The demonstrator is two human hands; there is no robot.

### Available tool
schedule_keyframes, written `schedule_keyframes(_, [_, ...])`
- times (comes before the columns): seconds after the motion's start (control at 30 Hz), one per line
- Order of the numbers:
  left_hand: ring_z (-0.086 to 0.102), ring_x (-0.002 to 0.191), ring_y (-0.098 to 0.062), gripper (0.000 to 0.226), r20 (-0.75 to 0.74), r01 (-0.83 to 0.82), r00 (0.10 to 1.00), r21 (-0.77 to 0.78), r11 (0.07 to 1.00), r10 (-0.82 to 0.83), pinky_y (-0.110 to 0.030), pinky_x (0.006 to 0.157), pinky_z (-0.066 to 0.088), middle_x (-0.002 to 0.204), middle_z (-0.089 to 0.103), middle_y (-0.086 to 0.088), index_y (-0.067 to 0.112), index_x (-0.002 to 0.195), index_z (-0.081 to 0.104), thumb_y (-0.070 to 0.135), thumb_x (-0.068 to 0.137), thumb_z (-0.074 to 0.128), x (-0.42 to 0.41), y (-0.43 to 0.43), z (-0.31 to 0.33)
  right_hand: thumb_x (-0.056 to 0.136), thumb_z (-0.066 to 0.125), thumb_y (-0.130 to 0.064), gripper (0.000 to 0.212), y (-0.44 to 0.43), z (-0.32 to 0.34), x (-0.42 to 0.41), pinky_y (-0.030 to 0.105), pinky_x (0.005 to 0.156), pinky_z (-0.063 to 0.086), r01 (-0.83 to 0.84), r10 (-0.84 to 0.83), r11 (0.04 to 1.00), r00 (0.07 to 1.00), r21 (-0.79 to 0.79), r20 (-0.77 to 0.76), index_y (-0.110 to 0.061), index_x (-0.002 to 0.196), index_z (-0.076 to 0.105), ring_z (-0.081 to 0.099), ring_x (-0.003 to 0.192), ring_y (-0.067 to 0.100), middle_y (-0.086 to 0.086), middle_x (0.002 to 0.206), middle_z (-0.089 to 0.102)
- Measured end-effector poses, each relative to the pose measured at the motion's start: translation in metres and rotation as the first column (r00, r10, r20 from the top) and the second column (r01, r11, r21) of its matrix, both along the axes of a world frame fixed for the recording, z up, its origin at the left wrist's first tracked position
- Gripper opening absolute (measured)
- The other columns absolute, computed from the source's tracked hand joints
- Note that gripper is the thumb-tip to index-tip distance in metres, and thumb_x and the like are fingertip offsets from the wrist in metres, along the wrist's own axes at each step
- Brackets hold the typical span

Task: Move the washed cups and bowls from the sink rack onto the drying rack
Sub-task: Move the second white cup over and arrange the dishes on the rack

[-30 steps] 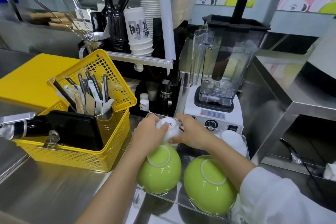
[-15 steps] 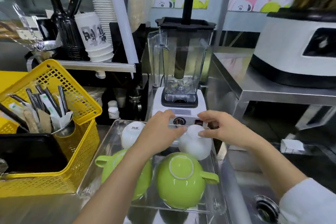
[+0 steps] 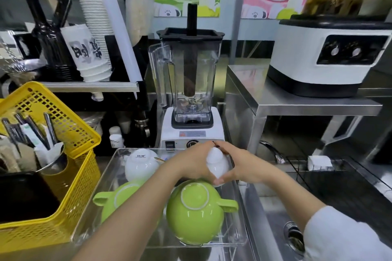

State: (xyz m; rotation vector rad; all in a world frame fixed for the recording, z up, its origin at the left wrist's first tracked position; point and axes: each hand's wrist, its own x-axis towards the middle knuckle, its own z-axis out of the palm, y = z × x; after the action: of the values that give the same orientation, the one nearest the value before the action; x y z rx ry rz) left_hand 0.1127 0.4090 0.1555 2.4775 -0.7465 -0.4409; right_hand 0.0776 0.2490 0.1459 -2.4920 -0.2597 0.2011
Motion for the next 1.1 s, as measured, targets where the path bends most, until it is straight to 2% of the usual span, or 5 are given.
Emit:
schedule_keyframes(0.33, [0.054, 0.101, -0.017, 0.074, 0.168, -0.260, 0.933, -0.300, 0.918, 0.319, -0.041, 0.086, 0.047, 0.113, 0.052, 0.009, 0.030, 0.111, 0.044, 0.050, 0.050, 0.080, -0.016, 0.013, -0.002, 0.076, 0.069, -0.020, 0.084, 0.003, 0.005, -0.003, 0.027, 0.115, 0.012, -0.092, 0.084, 0.995, 0.973, 0.026, 0.214, -0.029, 0.143, 0.019, 0.015, 0.140, 0.007, -0.009, 0.151, 0.022])
schedule_keyframes(0.53, [0.051, 0.119, -0.016, 0.075, -0.248, -0.417, 0.884, -0.800, 0.431, 0.395, -0.041, 0.097, 0.048, 0.127, 0.049, 0.017, 0.059, 0.114, 0.040, 0.043, 0.054, 0.081, -0.023, 0.012, 0.018, 0.073, 0.075, -0.021, 0.096, 0.015, 0.015, -0.008, 0.034, 0.115, 0.025, -0.076, -0.015, 0.951, 0.957, 0.298, 0.291, -0.048, 0.137, 0.009, 0.027, 0.136, 0.006, -0.012, 0.148, 0.024])
schedule_keyframes(0.67, [0.066, 0.098, -0.028, 0.050, -0.635, -0.646, 0.764, -0.754, 0.120, 0.118, -0.041, 0.073, 0.058, 0.128, 0.056, -0.003, 0.040, 0.115, 0.051, 0.030, 0.072, 0.074, -0.027, 0.011, 0.030, 0.071, 0.078, -0.019, 0.101, 0.032, 0.018, -0.013, 0.030, 0.094, 0.050, -0.104, 0.004, 0.886, 0.976, 0.452, 0.217, -0.046, 0.139, 0.008, 0.055, 0.111, 0.005, -0.009, 0.129, 0.049])
schedule_keyframes(0.87, [0.068, 0.094, -0.025, 0.064, -0.612, -0.617, 0.772, -0.655, 0.437, 0.173, -0.043, 0.076, 0.059, 0.111, 0.057, -0.009, 0.012, 0.110, 0.042, 0.034, 0.063, 0.081, -0.030, 0.024, 0.033, 0.068, 0.069, -0.009, 0.063, 0.033, 0.012, -0.014, 0.033, 0.082, 0.056, -0.069, -0.014, 0.782, 0.992, 0.619, 0.128, -0.027, 0.120, 0.039, 0.061, 0.093, 0.011, 0.005, 0.112, 0.058])
schedule_keyframes(1.1, [0.062, 0.106, -0.019, 0.075, -0.454, -0.377, 0.885, -0.579, 0.723, 0.098, -0.045, 0.080, 0.059, 0.122, 0.053, 0.009, 0.047, 0.120, 0.048, 0.019, 0.060, 0.083, -0.029, 0.036, 0.029, 0.059, 0.066, -0.016, 0.056, 0.010, 0.008, -0.002, 0.026, 0.050, 0.049, 0.006, 0.227, 0.597, 0.958, 0.802, -0.177, -0.007, 0.114, 0.054, 0.057, 0.053, 0.019, 0.005, 0.077, 0.067])
